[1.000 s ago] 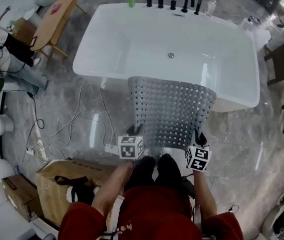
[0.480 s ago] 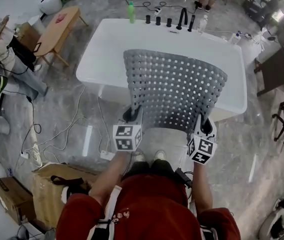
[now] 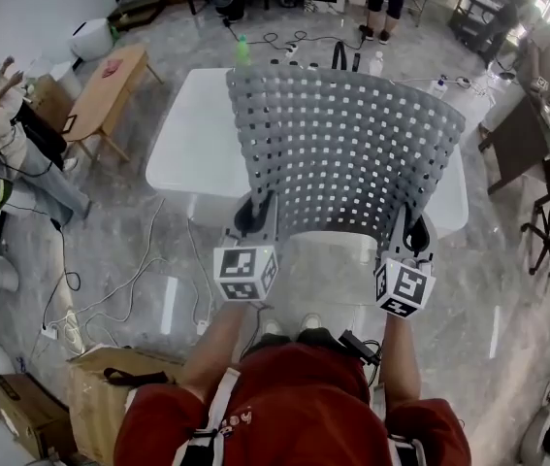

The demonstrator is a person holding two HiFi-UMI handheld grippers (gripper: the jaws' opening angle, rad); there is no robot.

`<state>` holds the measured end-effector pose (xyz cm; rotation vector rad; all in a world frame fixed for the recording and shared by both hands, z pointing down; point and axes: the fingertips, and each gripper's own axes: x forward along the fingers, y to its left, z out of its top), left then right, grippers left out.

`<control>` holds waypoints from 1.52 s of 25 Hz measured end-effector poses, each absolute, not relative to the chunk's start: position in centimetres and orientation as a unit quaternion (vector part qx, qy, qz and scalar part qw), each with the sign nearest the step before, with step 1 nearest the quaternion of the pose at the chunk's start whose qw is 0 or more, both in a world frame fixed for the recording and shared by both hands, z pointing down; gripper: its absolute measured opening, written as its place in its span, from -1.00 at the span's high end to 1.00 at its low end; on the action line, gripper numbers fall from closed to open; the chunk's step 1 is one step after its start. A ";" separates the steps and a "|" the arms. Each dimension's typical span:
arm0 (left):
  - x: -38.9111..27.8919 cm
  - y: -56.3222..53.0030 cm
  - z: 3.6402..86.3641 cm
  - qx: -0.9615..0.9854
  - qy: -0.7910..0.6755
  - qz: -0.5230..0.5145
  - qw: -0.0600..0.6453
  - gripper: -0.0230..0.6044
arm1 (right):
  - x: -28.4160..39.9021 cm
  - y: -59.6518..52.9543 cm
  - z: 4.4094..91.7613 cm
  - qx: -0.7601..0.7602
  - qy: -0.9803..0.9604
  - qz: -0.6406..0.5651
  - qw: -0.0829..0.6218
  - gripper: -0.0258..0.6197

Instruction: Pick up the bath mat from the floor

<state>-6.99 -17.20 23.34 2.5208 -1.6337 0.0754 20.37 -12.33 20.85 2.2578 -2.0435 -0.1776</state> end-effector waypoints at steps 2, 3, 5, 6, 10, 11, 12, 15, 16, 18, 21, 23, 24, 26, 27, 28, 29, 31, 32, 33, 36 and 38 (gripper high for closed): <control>-6.2 -17.8 20.5 0.838 -0.544 0.010 0.049 0.62 | 21.2 -12.8 18.4 0.741 -0.666 -0.072 0.030 0.69; -5.8 -18.0 19.2 0.838 -0.545 0.002 0.036 0.62 | 21.6 -12.9 17.1 0.743 -0.664 -0.081 0.020 0.69; -5.2 -18.0 16.9 0.838 -0.546 -0.015 0.010 0.62 | 22.2 -12.6 15.0 0.746 -0.658 -0.104 0.001 0.69; -5.2 -17.8 16.1 0.838 -0.546 -0.025 -0.003 0.62 | 22.2 -12.3 14.1 0.747 -0.654 -0.116 -0.009 0.69; -6.1 -16.9 13.6 0.830 -0.552 -0.060 -0.058 0.62 | 21.5 -11.2 11.9 0.744 -0.647 -0.162 -0.050 0.69; -6.3 -16.7 12.9 0.827 -0.553 -0.066 -0.073 0.62 | 21.5 -11.0 11.3 0.744 -0.643 -0.172 -0.059 0.69; -6.4 -16.6 12.1 0.825 -0.554 -0.075 -0.086 0.62 | 21.4 -10.7 10.6 0.745 -0.638 -0.181 -0.066 0.68; -7.0 -15.9 9.5 0.816 -0.556 -0.106 -0.120 0.62 | 20.6 -10.4 7.9 0.740 -0.632 -0.215 -0.083 0.68; -7.2 -15.5 8.7 0.811 -0.559 -0.115 -0.129 0.62 | 20.1 -10.2 7.1 0.737 -0.631 -0.227 -0.087 0.68; -7.6 -14.7 7.3 0.804 -0.562 -0.136 -0.139 0.62 | 19.2 -9.6 5.8 0.731 -0.628 -0.247 -0.098 0.68; -8.3 -13.9 6.5 0.796 -0.565 -0.152 -0.155 0.62 | 18.5 -8.7 5.0 0.728 -0.624 -0.262 -0.112 0.68; -8.4 -13.8 6.5 0.793 -0.568 -0.153 -0.157 0.62 | 18.6 -8.5 4.8 0.727 -0.623 -0.265 -0.115 0.68; -8.4 -13.8 6.4 0.793 -0.570 -0.153 -0.156 0.62 | 18.7 -8.6 4.7 0.726 -0.624 -0.265 -0.116 0.68; -8.6 -13.9 6.5 0.790 -0.573 -0.148 -0.161 0.62 | 18.8 -8.6 4.6 0.724 -0.626 -0.265 -0.117 0.68; -8.8 -13.9 6.5 0.789 -0.574 -0.145 -0.165 0.62 | 18.7 -8.6 4.5 0.724 -0.627 -0.265 -0.116 0.68; -9.1 -13.8 6.5 0.787 -0.576 -0.144 -0.167 0.62 | 18.5 -8.5 4.5 0.723 -0.627 -0.265 -0.116 0.68; -9.3 -13.7 6.4 0.786 -0.576 -0.145 -0.170 0.62 | 18.4 -8.5 4.4 0.723 -0.628 -0.265 -0.116 0.67; -9.4 -13.5 6.0 0.785 -0.575 -0.146 -0.179 0.62 | 18.2 -8.5 4.3 0.722 -0.628 -0.265 -0.117 0.67; -9.3 -13.5 5.8 0.785 -0.575 -0.149 -0.176 0.62 | 18.3 -8.5 4.2 0.722 -0.628 -0.265 -0.117 0.67; -9.1 -13.4 5.6 0.786 -0.575 -0.153 -0.168 0.62 | 18.4 -8.6 4.1 0.723 -0.628 -0.265 -0.116 0.67; -8.9 -13.5 5.6 0.787 -0.575 -0.157 -0.155 0.62 | 18.4 -8.7 4.1 0.724 -0.628 -0.263 -0.113 0.67; -8.8 -13.6 5.8 0.788 -0.575 -0.156 -0.155 0.62 | 18.5 -8.8 4.3 0.724 -0.628 -0.261 -0.111 0.67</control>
